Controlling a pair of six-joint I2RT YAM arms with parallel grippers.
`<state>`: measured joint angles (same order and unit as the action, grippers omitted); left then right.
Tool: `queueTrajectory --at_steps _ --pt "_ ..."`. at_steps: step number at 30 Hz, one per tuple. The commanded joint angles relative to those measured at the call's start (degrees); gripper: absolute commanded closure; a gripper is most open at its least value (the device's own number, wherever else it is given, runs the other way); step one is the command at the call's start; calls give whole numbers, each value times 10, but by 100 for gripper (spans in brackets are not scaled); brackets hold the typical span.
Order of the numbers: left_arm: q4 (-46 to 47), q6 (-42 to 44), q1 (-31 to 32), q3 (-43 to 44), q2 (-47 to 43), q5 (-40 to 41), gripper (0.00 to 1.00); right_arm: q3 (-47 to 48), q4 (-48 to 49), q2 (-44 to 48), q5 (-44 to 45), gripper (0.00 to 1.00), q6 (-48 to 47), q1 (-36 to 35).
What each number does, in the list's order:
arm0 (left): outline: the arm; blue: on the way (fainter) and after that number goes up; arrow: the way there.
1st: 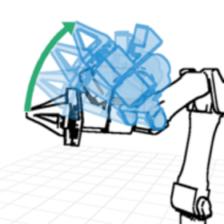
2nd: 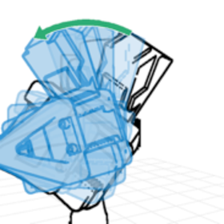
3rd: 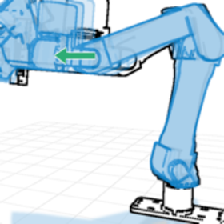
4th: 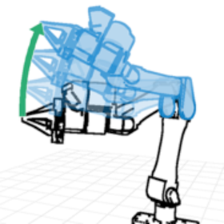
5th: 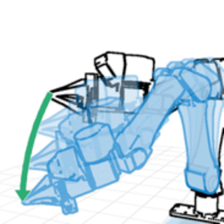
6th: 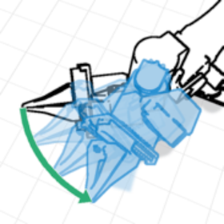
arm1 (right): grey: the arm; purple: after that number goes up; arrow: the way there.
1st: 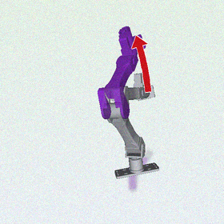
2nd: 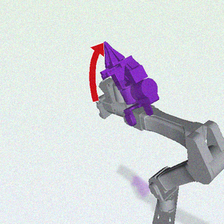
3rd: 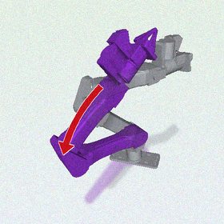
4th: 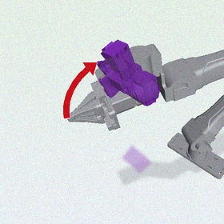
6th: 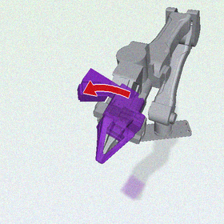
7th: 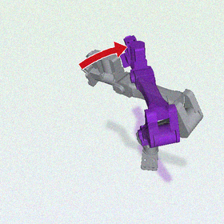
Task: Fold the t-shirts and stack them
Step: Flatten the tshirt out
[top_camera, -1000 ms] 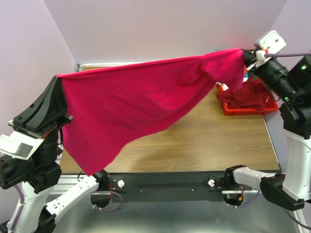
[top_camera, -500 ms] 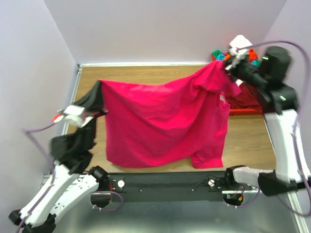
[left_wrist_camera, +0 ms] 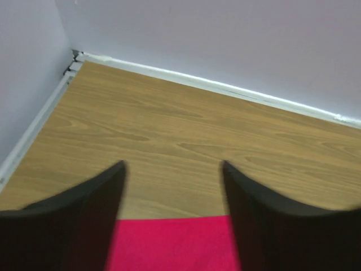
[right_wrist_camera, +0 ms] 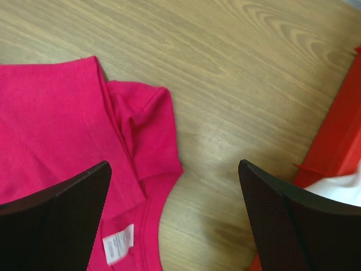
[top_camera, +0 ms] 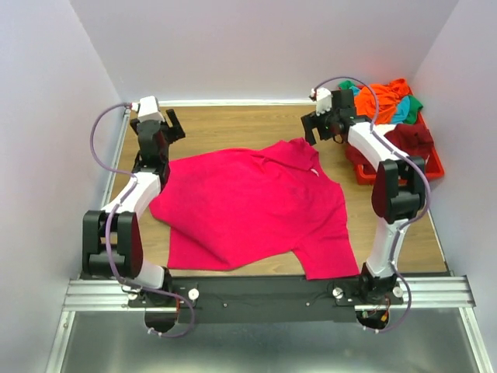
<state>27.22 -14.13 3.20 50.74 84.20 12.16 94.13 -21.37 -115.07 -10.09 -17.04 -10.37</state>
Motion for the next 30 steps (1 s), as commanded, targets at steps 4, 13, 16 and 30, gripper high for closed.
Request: queueTrajectory --at_steps 4,13,16,30 --pt "-97 77 -4 64 -95 -78 9 -95 32 128 -167 0 -16 16" --pt "-147 90 4 -40 -256 -231 14 -195 8 152 -279 6 -91 12" --pt "-142 91 11 -97 -346 -229 13 -112 -36 93 -221 14 -64 11" --pt "-132 130 61 -195 -458 -181 11 13 -130 -63 -153 33 -22 11"
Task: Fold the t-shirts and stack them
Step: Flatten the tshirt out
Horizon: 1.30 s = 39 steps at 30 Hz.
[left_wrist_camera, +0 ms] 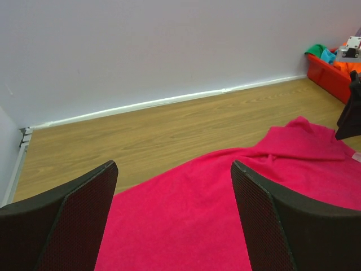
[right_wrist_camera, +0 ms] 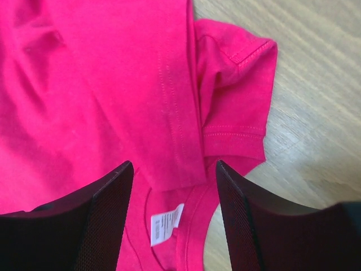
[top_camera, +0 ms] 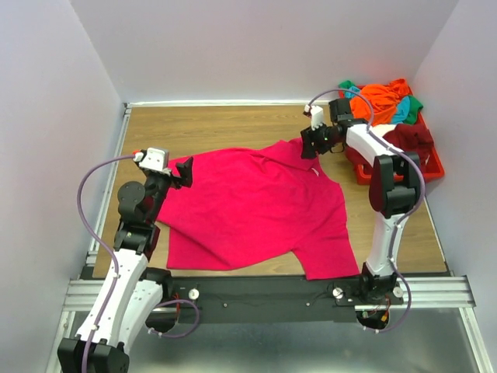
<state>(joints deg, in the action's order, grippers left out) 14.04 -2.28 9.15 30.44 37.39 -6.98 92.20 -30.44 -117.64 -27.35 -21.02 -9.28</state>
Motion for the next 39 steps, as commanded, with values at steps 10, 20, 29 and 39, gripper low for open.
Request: queueTrajectory --at_steps 10,20,29,39 --pt "4 12 3 9 15 7 11 80 -55 -94 23 42 39 0" --pt "6 11 3 10 22 -1 12 99 -81 -131 5 59 39 -1" --pt "8 11 3 10 23 -5 12 105 -89 -102 12 99 33 -2" --pt "11 12 2 9 26 -4 12 250 -94 -112 99 99 15 -25"
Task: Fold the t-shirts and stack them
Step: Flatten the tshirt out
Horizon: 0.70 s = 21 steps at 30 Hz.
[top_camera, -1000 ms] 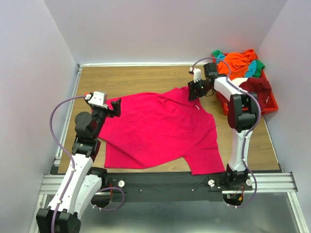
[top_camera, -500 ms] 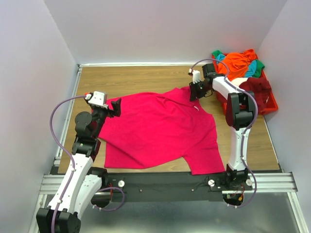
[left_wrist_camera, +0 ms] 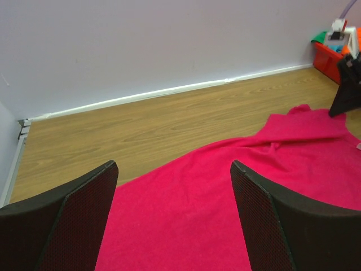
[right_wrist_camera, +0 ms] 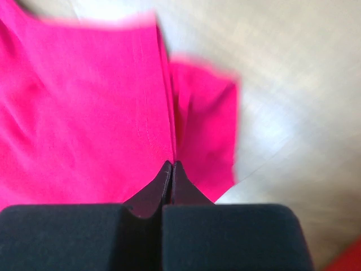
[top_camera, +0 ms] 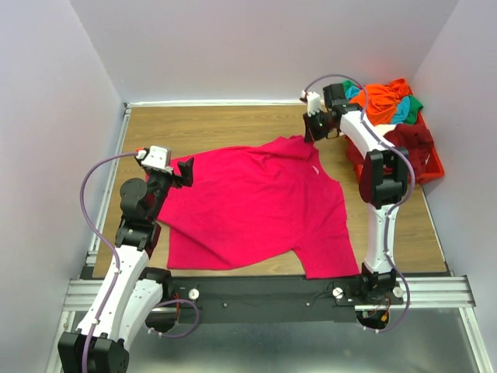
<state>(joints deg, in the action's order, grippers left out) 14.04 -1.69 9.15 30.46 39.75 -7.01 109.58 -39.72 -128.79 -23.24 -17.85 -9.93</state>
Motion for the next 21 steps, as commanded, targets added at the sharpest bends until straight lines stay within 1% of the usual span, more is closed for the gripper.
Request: queueTrajectory --at_steps 1,3,4,5,6,7,8,9,10,11,13,14,15,16,17,18,19,20,21 --pt "12 7 3 9 3 -5 12 136 0 -34 72 99 -21 -24" --pt "12 8 3 9 5 -6 12 224 3 -82 124 99 -29 -37" --pt "12 12 3 7 8 -6 12 317 19 -132 170 99 -20 -40" --pt "12 13 3 6 7 -6 12 329 42 -151 199 99 -16 -44" --pt "12 14 3 6 9 -6 12 307 90 -148 230 99 -18 -55" --pt "12 13 4 4 9 -2 12 280 186 -143 265 74 -18 -60" --pt "12 13 4 3 9 -1 12 267 219 -147 302 52 -11 -62" --pt "12 13 4 3 10 -1 12 288 228 -160 320 7 -3 -66" --pt "13 13 3 2 11 -1 12 298 228 -172 340 0 2 -69" --pt "13 13 4 2 12 -2 12 296 228 -169 349 0 -1 -71" --pt "15 13 4 3 16 -2 12 237 228 -140 340 0 4 -70" --pt "17 13 4 3 16 -2 12 204 228 -98 319 0 3 -69" --pt "17 13 4 5 18 -2 12 176 228 -75 299 0 1 -69" --pt "17 13 4 6 21 -3 12 107 228 -50 277 0 -3 -69" --pt "17 13 4 8 24 -6 12 73 228 -20 254 0 -14 -68" --pt "15 13 4 9 24 -7 12 36 222 38 177 0 -28 -67" --pt "14 13 4 11 24 -9 12 -51 211 75 111 0 -61 -67" --pt "13 12 4 12 24 -11 12 -90 205 107 110 0 -77 -67" --pt "11 11 4 12 20 -11 12 -132 195 135 49 0 -95 -67"
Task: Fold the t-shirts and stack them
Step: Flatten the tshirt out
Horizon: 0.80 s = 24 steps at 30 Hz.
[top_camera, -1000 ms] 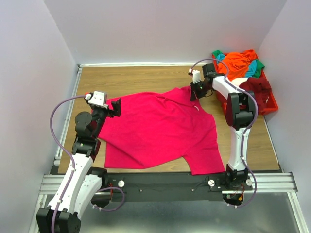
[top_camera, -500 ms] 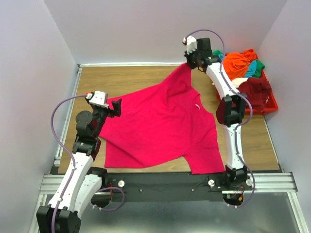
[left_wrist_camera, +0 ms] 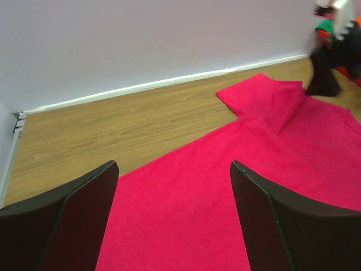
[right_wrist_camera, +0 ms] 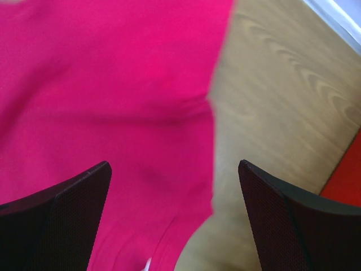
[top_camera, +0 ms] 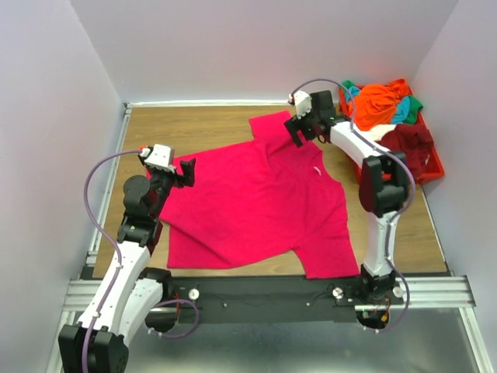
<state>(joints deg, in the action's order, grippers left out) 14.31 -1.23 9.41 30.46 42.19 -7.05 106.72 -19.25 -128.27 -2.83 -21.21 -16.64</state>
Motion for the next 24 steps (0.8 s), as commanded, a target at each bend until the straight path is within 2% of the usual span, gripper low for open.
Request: queueTrajectory --at_steps 1,5,9,12,18,24 --pt "7 6 2 10 -10 -11 12 -165 -34 190 -191 0 -93 0" --pt "8 4 3 7 -24 -13 12 -263 -108 285 -188 0 -127 1" --pt "9 -1 3 7 -35 -21 12 -387 -156 336 -113 3 -126 3" --pt "8 -3 4 7 -41 -25 12 -442 -169 364 -57 7 -101 7" --pt "5 -5 5 4 -50 -31 12 -491 -174 380 -18 16 -79 47" --pt "5 -4 9 6 -43 -37 12 -520 -172 353 -32 21 -78 64"
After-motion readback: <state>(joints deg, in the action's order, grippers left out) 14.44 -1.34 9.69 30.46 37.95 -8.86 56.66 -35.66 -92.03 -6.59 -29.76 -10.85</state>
